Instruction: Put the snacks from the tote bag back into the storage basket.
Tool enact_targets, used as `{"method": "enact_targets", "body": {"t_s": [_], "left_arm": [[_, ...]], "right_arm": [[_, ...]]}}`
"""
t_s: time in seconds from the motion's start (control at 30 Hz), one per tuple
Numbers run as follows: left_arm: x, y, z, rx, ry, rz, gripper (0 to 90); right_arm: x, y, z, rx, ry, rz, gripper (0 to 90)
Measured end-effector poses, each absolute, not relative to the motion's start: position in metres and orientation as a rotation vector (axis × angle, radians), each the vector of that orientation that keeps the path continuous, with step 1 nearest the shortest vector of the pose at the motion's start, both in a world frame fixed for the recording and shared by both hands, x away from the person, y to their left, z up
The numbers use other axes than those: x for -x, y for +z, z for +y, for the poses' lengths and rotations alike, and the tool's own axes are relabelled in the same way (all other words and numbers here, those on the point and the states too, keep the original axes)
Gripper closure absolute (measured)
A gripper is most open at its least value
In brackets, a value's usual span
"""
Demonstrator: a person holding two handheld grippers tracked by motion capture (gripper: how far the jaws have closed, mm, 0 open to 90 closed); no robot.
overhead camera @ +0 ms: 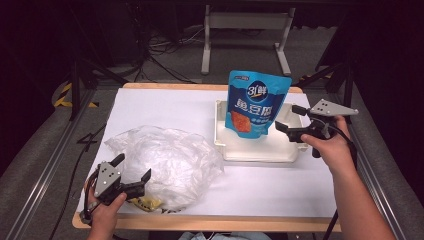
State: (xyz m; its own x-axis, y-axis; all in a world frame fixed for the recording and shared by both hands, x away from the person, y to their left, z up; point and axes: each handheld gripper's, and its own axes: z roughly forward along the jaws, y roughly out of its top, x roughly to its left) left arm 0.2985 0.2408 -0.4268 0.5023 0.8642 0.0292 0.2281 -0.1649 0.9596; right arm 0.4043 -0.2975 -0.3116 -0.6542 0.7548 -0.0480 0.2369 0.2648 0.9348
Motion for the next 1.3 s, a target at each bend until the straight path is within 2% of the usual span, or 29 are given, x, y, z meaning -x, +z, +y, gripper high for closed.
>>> {"method": "enact_targets", "body": {"t_s": [0.53, 0.97, 1.3], "left_arm": [[-0.3, -0.426, 0.239, -1.683, 0.733, 0.932, 3.0], [-0.3, -0.425, 0.238, -1.692, 0.725, 0.917, 3.2], [-0.299, -0.425, 0.238, -1.696, 0.729, 0.91, 3.2]], "right_arm": [[-0.354, -0.309, -0.268, -0.762, 1.387, 2.146, 11.5], [-0.335, -0.339, -0.239, -0.646, 1.445, 2.241, 11.2], [-0.332, -0.359, -0.233, -0.634, 1.512, 2.177, 10.6]]}}
